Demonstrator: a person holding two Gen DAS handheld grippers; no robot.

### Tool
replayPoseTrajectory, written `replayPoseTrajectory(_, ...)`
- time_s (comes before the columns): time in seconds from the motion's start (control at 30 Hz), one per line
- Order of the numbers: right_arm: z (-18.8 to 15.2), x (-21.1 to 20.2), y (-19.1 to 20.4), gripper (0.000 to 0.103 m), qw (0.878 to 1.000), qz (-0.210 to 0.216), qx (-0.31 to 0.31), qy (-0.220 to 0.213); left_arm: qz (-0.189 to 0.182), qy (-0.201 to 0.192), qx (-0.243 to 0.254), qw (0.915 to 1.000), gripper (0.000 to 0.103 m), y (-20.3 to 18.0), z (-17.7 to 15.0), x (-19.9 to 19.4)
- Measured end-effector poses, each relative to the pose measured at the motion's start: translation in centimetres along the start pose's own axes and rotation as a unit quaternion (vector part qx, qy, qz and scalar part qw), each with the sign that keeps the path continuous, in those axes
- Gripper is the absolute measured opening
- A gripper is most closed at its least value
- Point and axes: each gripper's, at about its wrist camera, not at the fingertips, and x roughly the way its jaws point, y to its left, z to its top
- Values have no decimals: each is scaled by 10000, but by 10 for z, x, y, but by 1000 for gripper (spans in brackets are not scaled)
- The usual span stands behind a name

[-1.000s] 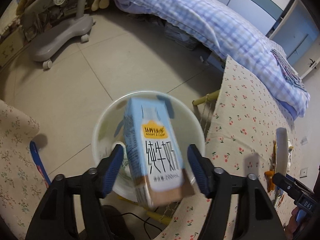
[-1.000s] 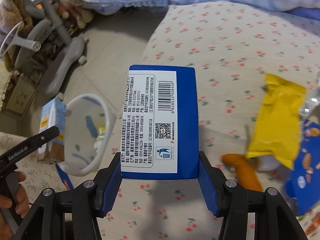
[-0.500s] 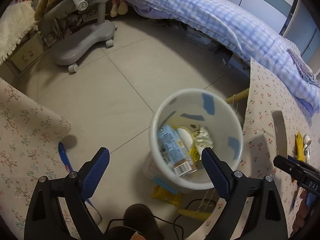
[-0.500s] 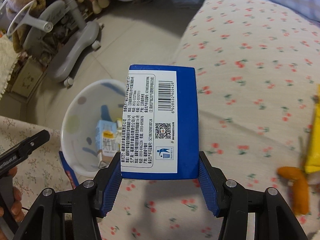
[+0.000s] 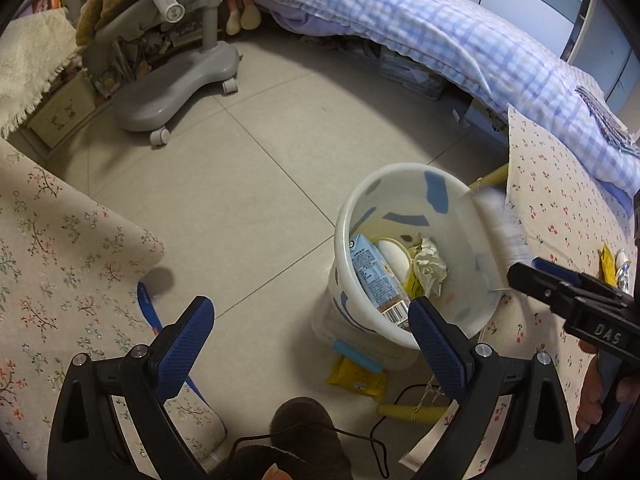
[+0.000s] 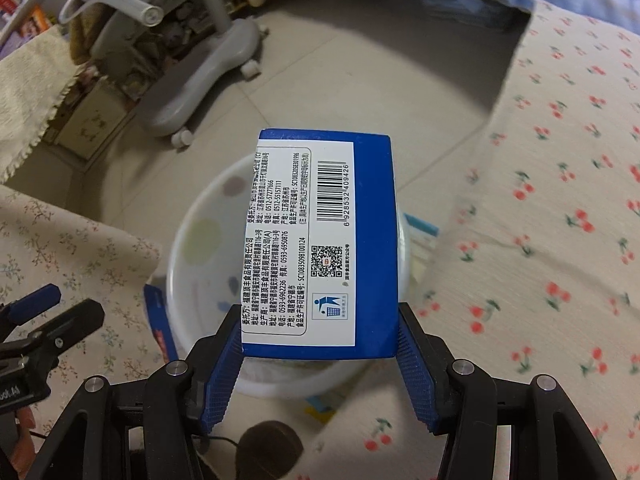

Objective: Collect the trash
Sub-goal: 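Carry the carton to the wastebasket and open the left tool while the right tool drops the box, then grasp the white pecan kernels bag with the right tool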

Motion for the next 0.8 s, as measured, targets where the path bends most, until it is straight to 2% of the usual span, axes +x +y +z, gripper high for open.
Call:
replayPoseTrajectory(0.03, 0, -1, 0, 71, 10000, -3, 11, -31, 6, -5, 15, 10000, 99, -1, 0, -1)
replayPoseTrajectory(0.1, -1, -7, -1, 73, 9999, -4, 15, -141, -4, -13, 47, 10000, 99, -3, -1, -2)
replayPoseTrajectory(0.33, -11, -37, -13, 73, 9991, -264, 101, -302, -208, 18, 125, 9997, 99, -21, 1, -8)
replayPoseTrajectory(0.47, -16, -61, -25, 73, 9973, -619, 90, -386, -258, 31, 262, 9993, 99, -40, -2, -10)
replayPoseTrajectory(0.63, -31, -100, -53, 73, 9937, -892, 241, -635, -415, 41, 448, 9981, 99, -66, -4, -14)
replayPoseTrajectory(0.8, -48, -128, -82, 73, 9905, -1099, 432, -710, -513, 24, 700, 9962, 99, -96, -12, -19)
